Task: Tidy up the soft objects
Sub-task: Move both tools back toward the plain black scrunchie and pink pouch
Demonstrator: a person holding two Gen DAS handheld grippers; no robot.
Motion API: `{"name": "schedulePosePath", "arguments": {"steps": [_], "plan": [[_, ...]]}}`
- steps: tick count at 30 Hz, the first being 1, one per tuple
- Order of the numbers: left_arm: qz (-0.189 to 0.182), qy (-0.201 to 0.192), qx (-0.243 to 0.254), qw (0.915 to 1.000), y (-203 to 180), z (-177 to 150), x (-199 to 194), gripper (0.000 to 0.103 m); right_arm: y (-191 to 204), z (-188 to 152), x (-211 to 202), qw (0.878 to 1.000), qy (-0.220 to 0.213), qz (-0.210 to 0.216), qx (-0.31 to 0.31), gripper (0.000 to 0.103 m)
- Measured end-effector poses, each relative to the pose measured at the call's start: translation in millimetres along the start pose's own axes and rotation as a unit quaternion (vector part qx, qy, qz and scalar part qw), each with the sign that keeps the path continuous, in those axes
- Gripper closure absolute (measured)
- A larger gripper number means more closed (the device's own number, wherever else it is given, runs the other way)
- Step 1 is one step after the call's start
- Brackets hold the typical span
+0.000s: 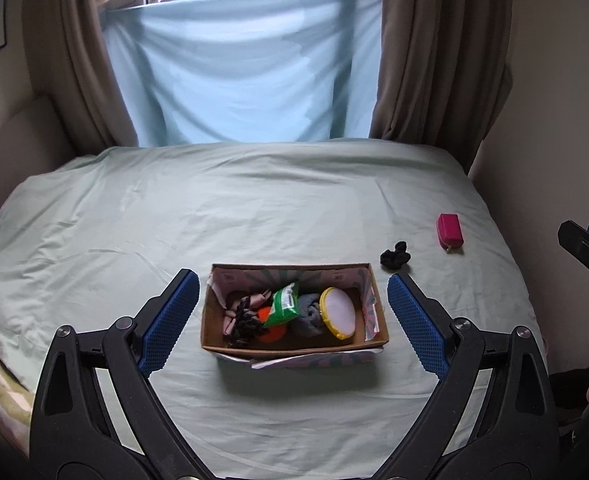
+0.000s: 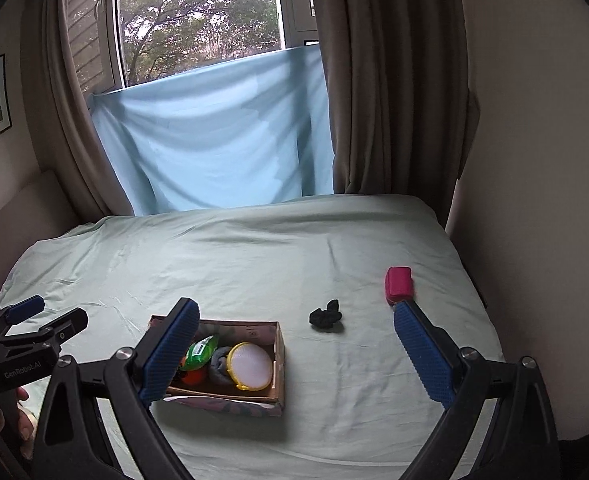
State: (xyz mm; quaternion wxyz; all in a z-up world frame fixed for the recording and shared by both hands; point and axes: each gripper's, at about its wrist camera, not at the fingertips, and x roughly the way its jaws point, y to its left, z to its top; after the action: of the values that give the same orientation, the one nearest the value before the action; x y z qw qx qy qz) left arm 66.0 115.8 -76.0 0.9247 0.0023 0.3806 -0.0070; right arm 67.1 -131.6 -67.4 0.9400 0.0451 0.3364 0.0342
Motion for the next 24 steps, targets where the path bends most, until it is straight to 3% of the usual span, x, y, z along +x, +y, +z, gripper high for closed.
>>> {"name": "schedulePosePath", "arguments": {"steps": [6, 13, 24], "plan": [[-0.014, 0.03, -0.026, 0.9991, -61.4, 5.0, 36.1, 0.008, -62.1, 5.4, 26.3, 1.0, 0.017, 0.002, -0.008, 0.006], [0.0, 0.051, -0.036, 0.9981, -138.5, 4.7, 104.4, 0.008, -129.2, 7.9, 89.9, 0.999, 0.03, 0.008, -0.02, 0.006], [0.003, 0.083, 0.0, 0.9965, -243.3, -26.1, 271.1, 0.008, -206.9, -17.0, 235.7, 0.999, 0.051, -0.017, 0.007, 0.006]]}}
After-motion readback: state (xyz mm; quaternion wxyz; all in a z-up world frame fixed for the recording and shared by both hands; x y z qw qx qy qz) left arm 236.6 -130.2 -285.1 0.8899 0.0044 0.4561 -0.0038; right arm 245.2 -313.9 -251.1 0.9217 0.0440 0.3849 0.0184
